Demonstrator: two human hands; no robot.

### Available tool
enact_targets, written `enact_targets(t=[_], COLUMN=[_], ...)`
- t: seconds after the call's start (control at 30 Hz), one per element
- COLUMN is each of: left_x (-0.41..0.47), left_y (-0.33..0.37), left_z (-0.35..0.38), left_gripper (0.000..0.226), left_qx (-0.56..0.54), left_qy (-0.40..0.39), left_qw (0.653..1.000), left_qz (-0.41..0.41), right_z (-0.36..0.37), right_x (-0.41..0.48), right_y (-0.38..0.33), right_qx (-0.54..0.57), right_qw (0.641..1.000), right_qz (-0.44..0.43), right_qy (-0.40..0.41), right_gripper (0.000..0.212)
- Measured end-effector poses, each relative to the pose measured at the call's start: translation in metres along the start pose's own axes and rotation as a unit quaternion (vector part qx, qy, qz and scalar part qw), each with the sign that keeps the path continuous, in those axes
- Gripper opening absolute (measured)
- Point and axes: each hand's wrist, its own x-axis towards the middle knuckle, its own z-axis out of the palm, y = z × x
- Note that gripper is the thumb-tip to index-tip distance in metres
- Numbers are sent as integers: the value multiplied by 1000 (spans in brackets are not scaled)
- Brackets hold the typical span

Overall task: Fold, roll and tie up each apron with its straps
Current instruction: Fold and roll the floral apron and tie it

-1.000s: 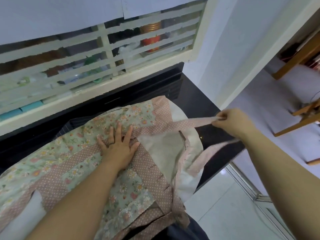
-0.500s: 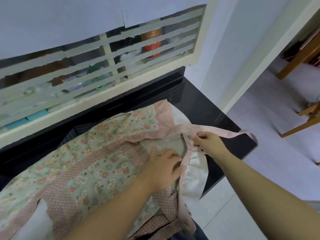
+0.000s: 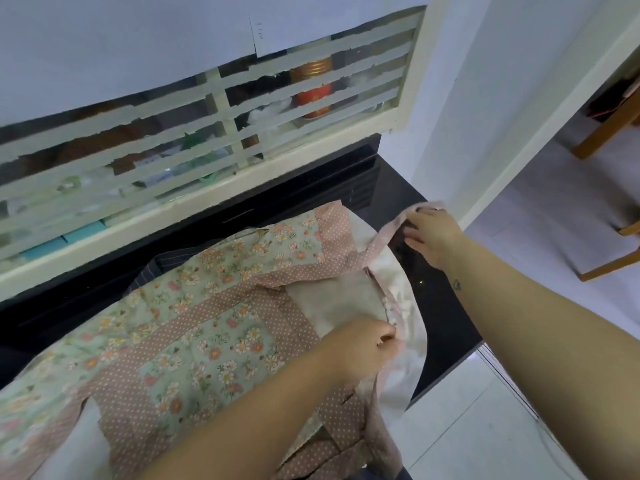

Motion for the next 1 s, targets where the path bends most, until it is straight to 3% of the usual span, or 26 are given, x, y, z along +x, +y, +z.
enact_targets(t=[0.1,0.13,0.17,0.2,0.27,0.37,0.47,0.57,0.63,0.8,1.0], left_x=[-7,-10,-12,-14,-14,-12,-9,-13,-18,-29,-3], left_y=[-23,-34,-43,-52,-64,-70,-66,-55,-57,-81,-61], left_z=[-20,-25,-30,-33,-32,-22,-27,-44,-55,-61,-53], left_gripper=[23,20,32,50,77,86,79,59,55,73,73], left_qx=[98,168,223,253,271,291,273,267,249,148,124], left_qy=[166,229,264,245,132,24,43,160,223,152,117], left_qw=[981,959,937,931,939,938,944,938,925,920,937], left_qz=[1,-17,-52,-97,-166,-188,-180,-153,-178,-330,-306], right_z=[-13,-14,-13,-10,-6,-1,2,13,23,39,17], right_x=[-5,-12,-20,-27,-37,-47,-39,-33,-28,-30,-45], right_y=[35,44,51,55,61,57,49,38,35,18,-22], right_qx=[-164,-195,-220,-247,-306,-305,-270,-219,-198,-198,-240], right_qw=[985,980,975,969,950,943,951,964,970,968,951], right_qz=[1,-7,-14,-23,-26,28,65,54,42,-25,-139], right_qy=[50,44,30,5,-52,-132,-136,-143,-137,-155,-136], right_gripper=[42,36,29,39,53,49,48,51,46,45,21])
